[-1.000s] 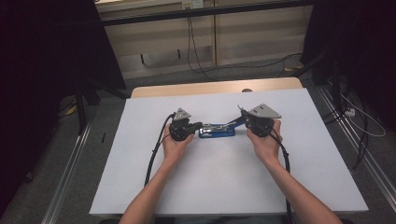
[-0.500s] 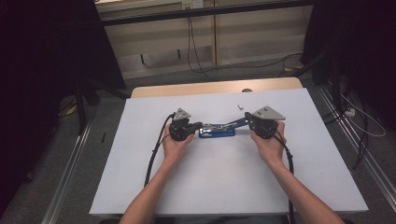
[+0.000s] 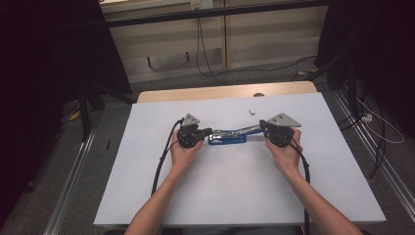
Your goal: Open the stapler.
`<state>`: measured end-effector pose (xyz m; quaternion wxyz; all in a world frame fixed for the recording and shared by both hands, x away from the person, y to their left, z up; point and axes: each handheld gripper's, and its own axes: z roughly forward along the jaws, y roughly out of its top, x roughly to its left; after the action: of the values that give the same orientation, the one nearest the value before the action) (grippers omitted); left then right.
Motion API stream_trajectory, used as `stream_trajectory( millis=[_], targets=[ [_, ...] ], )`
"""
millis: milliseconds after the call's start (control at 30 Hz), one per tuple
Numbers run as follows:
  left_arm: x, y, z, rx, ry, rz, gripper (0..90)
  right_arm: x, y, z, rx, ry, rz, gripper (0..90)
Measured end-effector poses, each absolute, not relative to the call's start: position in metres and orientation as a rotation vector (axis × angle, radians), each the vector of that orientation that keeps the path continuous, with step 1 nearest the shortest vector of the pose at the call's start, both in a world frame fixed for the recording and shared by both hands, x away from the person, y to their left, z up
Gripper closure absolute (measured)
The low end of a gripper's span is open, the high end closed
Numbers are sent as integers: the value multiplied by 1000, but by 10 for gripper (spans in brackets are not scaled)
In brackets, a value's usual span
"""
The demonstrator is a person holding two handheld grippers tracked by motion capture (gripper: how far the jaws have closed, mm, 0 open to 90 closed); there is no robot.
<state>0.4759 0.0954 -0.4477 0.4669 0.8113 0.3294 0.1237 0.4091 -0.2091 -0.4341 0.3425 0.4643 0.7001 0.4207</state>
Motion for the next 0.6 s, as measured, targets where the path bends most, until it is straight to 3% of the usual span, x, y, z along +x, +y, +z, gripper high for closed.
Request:
stream_trajectory(
  millis=[600],
  targets=[
    [475, 96, -448, 1983, 817, 299, 900, 412, -212, -446, 1243, 1859, 1065, 900]
  ],
)
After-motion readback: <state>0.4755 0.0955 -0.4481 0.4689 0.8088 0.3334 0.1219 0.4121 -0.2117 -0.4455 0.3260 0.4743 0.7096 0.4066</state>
